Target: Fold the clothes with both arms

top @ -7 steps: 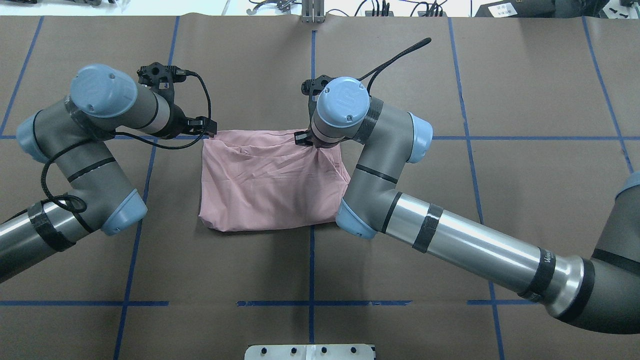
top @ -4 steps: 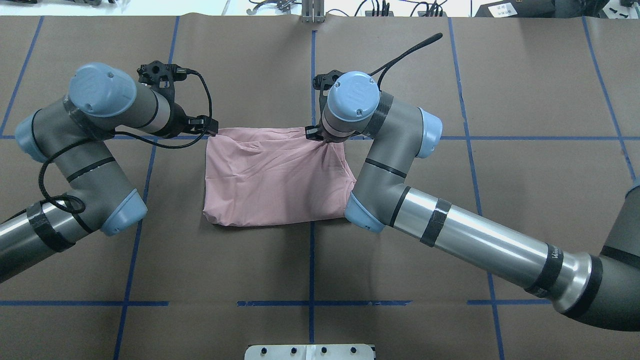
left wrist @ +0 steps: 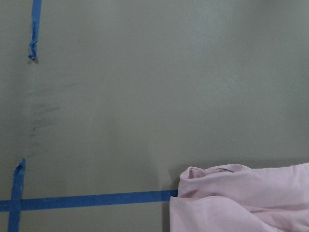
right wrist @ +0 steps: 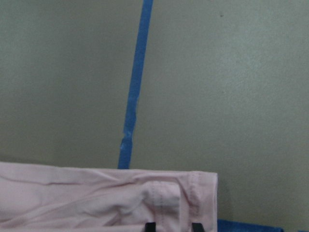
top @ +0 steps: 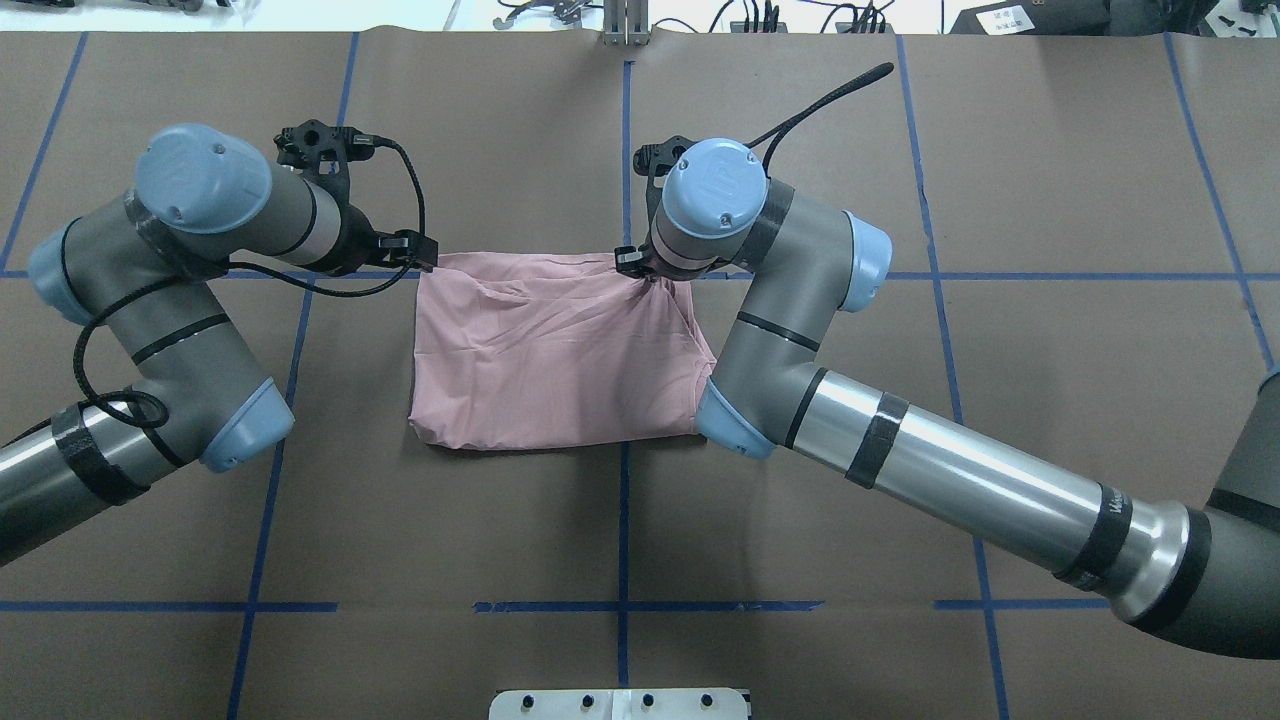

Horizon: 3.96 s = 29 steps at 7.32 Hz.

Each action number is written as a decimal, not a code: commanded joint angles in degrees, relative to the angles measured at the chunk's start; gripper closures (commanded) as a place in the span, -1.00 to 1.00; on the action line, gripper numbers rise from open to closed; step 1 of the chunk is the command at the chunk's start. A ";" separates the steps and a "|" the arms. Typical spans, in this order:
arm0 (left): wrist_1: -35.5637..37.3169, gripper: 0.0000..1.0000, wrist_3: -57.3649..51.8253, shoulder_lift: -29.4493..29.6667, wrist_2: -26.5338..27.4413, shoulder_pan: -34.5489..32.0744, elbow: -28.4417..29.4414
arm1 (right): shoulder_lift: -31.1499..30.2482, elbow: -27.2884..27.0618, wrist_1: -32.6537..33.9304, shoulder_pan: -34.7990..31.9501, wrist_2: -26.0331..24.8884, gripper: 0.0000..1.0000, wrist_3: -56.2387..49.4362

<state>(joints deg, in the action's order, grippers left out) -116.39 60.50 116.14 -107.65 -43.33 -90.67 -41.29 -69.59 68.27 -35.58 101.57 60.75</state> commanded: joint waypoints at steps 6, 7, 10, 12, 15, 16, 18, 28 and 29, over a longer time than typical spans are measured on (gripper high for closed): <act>16.81 -1.00 -37.28 -18.56 -8.18 -18.31 -22.18 | -29.66 -32.25 27.42 -29.92 21.62 -1.00 -45.09; 16.99 -1.00 -50.00 -21.45 -9.76 -25.77 -21.48 | -35.03 -31.93 27.70 -36.77 25.13 -1.00 -55.64; 15.24 -1.00 -67.97 -28.04 -20.38 -41.30 -14.45 | -50.25 -31.23 27.09 -47.11 27.97 -1.00 -60.40; 12.97 -1.00 -66.91 -28.60 -20.23 -43.48 -6.50 | -56.13 -31.05 26.48 -49.49 27.72 -1.00 -60.66; 9.78 -1.00 -67.00 -33.24 -30.44 -49.13 -4.69 | -58.28 -31.04 25.51 -53.01 29.82 -1.00 -61.02; 9.26 -1.00 -67.09 -35.09 -32.08 -49.22 -4.60 | -58.29 -31.22 25.42 -53.01 29.82 -1.00 -60.93; 9.52 -1.00 -66.74 -37.98 -31.31 -49.22 -4.95 | -58.29 -31.57 25.42 -53.54 30.00 -1.00 -60.40; 20.33 -1.00 -67.09 -32.73 -27.53 -47.99 -5.39 | -59.60 -32.98 25.24 -53.54 30.09 -1.00 -61.10; 20.42 -1.00 -67.00 -32.82 -27.18 -47.90 -5.31 | -59.60 -33.07 25.24 -53.54 30.09 -1.00 -61.19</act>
<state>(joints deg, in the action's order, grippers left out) -96.07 -6.58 83.38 -135.06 -91.27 -95.93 -100.93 -102.41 93.55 -89.12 131.67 -0.30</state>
